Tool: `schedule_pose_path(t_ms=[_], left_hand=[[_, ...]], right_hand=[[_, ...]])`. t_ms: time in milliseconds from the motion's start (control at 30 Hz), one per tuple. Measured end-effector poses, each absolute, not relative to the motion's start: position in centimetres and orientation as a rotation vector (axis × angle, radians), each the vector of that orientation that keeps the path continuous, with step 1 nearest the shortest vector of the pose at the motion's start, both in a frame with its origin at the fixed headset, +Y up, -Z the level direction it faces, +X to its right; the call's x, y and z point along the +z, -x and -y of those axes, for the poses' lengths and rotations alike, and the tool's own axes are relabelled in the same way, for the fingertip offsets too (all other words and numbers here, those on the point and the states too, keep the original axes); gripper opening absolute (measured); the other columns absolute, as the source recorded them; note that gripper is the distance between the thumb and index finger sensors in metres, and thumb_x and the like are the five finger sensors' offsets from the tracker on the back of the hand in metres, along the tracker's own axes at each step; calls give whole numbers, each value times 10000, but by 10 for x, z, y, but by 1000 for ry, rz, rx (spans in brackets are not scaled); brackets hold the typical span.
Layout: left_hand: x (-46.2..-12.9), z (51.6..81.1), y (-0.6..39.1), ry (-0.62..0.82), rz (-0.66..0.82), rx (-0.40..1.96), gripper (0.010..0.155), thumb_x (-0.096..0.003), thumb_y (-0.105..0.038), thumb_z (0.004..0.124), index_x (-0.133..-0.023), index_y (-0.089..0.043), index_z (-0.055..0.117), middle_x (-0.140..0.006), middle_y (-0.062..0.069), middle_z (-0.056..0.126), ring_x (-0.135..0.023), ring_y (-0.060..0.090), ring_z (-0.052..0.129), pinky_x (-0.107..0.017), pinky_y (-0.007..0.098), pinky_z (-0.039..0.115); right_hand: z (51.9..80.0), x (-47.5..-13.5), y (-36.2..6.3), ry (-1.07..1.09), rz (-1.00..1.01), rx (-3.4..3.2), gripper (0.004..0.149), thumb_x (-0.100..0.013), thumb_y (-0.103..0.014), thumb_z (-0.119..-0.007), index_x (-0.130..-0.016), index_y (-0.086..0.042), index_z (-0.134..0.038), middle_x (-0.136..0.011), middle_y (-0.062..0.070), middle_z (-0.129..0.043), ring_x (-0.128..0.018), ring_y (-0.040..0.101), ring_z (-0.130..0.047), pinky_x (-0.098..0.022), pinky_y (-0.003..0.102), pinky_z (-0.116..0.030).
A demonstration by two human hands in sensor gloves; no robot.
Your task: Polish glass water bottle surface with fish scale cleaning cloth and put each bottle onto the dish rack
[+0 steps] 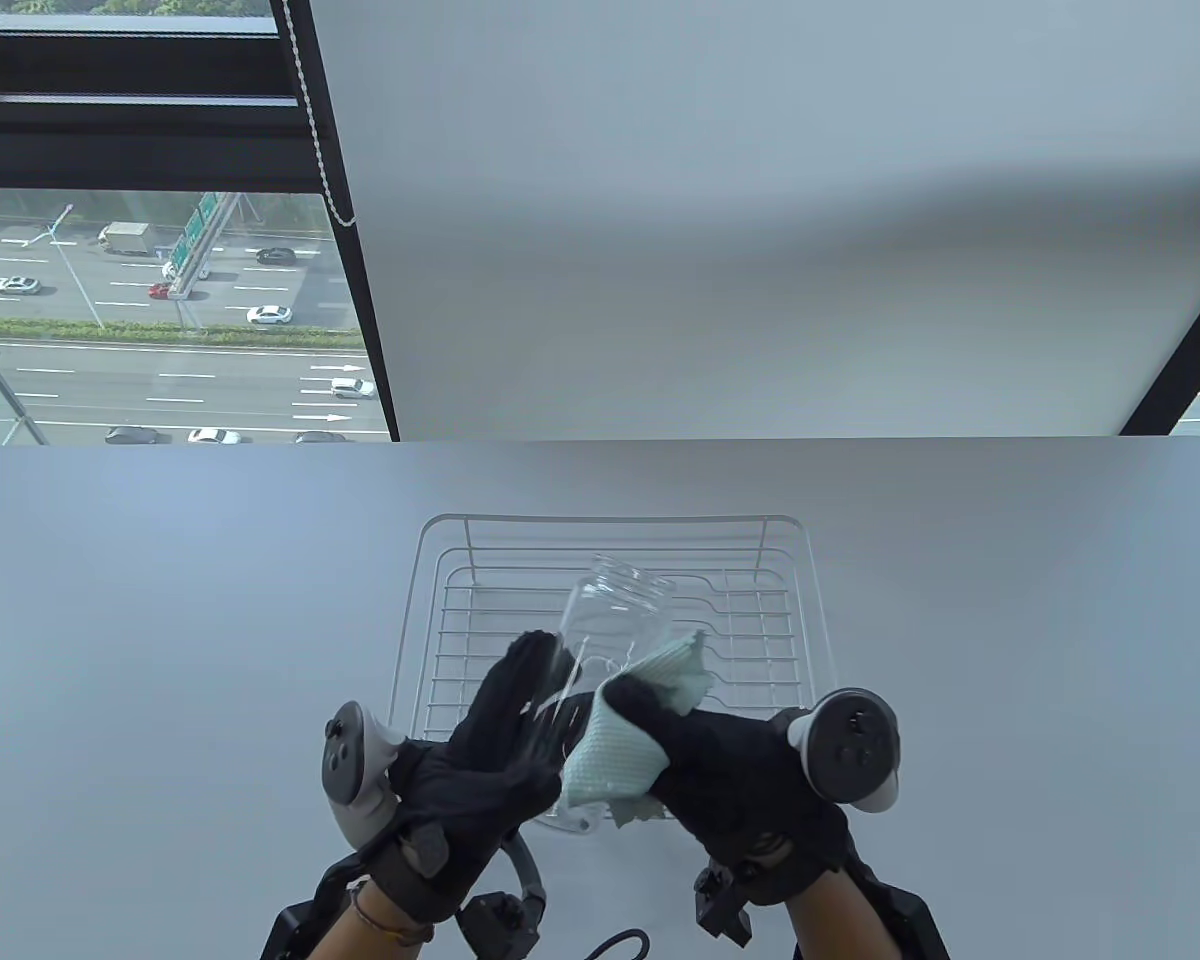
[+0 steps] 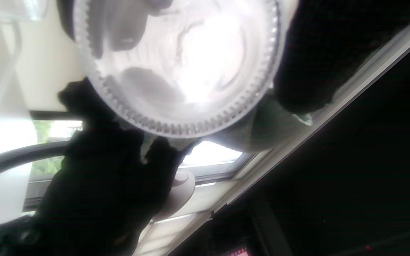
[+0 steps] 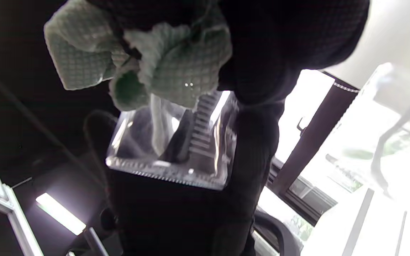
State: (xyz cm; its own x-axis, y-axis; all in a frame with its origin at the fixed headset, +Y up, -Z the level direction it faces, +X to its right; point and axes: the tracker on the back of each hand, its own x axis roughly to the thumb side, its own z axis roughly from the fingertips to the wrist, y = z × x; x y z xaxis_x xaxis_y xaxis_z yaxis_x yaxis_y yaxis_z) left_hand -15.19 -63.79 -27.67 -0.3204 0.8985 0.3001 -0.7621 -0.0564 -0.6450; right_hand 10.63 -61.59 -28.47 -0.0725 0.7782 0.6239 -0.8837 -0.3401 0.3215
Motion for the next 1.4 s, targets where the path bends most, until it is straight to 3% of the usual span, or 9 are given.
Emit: schedule_pose_path(t_ms=[67,133,200,367,500,533,733,1067,1400], left_hand=[[-275,635,152,168,830,1505,1082,-410,-593,973,-1148,-249,260,-1185,160,346,-867,545,837,-538,662,821],[-274,631,154,252,868,1548,1077,-430,-513,993,-1139,-288,214,-1196,137,281,-787,590,838,-504,625,882],[-269,623,159,202,856,1587,1056,-437,-461,1015,-1142,-256,257,-1177,179,286,-741,632,810,-488,644,884],[-245,587,206,-444,563,1339,926,-422,-475,1018,-1130,-221,477,-1132,208,412,-717,622,830,-505,626,885],[-248,582,241,-733,316,916,891,-448,-500,982,-1136,-239,479,-1131,210,376,-738,611,792,-527,606,842],[-253,587,251,-725,226,832,863,-449,-501,974,-1132,-241,515,-1131,213,371,-734,613,789,-526,613,831],[-279,607,263,-652,167,758,748,-412,-449,1014,-1045,-191,710,-1077,188,577,-708,639,766,-516,646,800],[-300,626,233,-378,277,601,810,-381,-486,1027,-1051,-190,681,-1090,189,648,-714,597,823,-515,647,781],[-308,638,216,-271,343,540,744,-382,-483,1027,-1027,-210,779,-1105,191,622,-720,602,843,-521,651,776]], right_hand=[[614,-285,-109,-927,133,1704,582,-534,-439,-773,-1005,-596,-470,-697,132,-873,-511,243,-967,-448,459,-807],[611,-283,-108,-951,155,1748,584,-536,-449,-766,-999,-615,-452,-709,118,-872,-523,231,-967,-456,449,-811],[610,-282,-104,-951,117,1698,586,-542,-429,-770,-996,-617,-451,-741,121,-874,-546,250,-964,-470,461,-803],[611,-281,-110,-916,174,1707,568,-553,-405,-766,-1021,-557,-483,-770,101,-885,-555,254,-962,-478,463,-800],[610,-283,-116,-885,210,1733,574,-550,-396,-775,-1028,-538,-490,-767,100,-892,-550,252,-966,-473,462,-805],[610,-283,-116,-885,198,1720,573,-550,-392,-776,-1029,-533,-495,-767,103,-892,-551,257,-966,-474,466,-803],[615,-287,-111,-873,185,1756,574,-551,-392,-776,-1037,-516,-497,-774,110,-892,-558,267,-966,-478,473,-801],[618,-288,-110,-866,174,1796,574,-553,-391,-773,-1044,-504,-499,-781,118,-890,-565,277,-966,-481,479,-799],[619,-290,-110,-854,163,1816,575,-553,-388,-773,-1046,-500,-499,-784,123,-888,-568,281,-966,-481,482,-799]])
